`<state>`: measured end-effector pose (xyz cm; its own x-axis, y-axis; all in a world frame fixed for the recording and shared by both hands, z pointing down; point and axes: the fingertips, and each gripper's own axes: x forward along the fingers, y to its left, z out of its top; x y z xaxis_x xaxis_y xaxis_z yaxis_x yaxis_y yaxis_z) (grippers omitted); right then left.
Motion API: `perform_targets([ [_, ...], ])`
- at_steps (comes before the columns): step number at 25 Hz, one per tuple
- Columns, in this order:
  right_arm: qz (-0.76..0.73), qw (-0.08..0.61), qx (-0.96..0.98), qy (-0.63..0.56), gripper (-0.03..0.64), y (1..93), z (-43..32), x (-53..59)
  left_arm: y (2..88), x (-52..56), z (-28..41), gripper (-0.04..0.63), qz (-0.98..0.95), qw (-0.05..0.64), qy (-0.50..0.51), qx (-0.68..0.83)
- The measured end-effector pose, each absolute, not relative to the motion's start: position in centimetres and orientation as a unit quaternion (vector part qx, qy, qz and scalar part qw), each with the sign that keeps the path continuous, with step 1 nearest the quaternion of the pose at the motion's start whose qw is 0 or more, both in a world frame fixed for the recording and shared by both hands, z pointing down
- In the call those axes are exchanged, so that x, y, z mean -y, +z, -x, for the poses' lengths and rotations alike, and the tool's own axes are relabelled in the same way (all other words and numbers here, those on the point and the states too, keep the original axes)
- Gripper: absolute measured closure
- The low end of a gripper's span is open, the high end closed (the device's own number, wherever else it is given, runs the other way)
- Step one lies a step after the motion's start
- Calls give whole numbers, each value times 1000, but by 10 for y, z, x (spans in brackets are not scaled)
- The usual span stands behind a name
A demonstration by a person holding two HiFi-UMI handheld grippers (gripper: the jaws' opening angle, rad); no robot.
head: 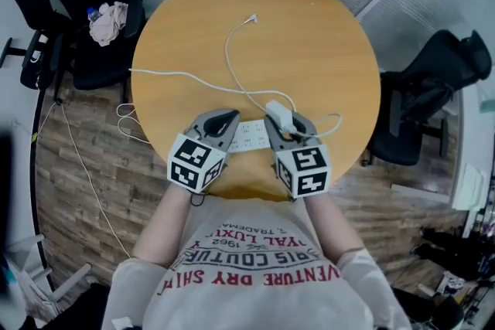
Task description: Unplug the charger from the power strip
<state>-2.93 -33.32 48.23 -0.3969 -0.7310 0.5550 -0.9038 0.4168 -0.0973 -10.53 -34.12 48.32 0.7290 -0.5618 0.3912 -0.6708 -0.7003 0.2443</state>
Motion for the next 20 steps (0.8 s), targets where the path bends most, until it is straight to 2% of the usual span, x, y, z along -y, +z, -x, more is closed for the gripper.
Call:
perform_targets([
  [6,-500,164,837,146,462,429,24,338,381,335,112,566,-920,85,48,379],
  [11,-492,136,855,91,462,393,27,332,346,326,126,566,-908,29,6,418],
  [20,-486,132,861,75,462,385,27,334,352,327,132,566,-900,43,3,433],
])
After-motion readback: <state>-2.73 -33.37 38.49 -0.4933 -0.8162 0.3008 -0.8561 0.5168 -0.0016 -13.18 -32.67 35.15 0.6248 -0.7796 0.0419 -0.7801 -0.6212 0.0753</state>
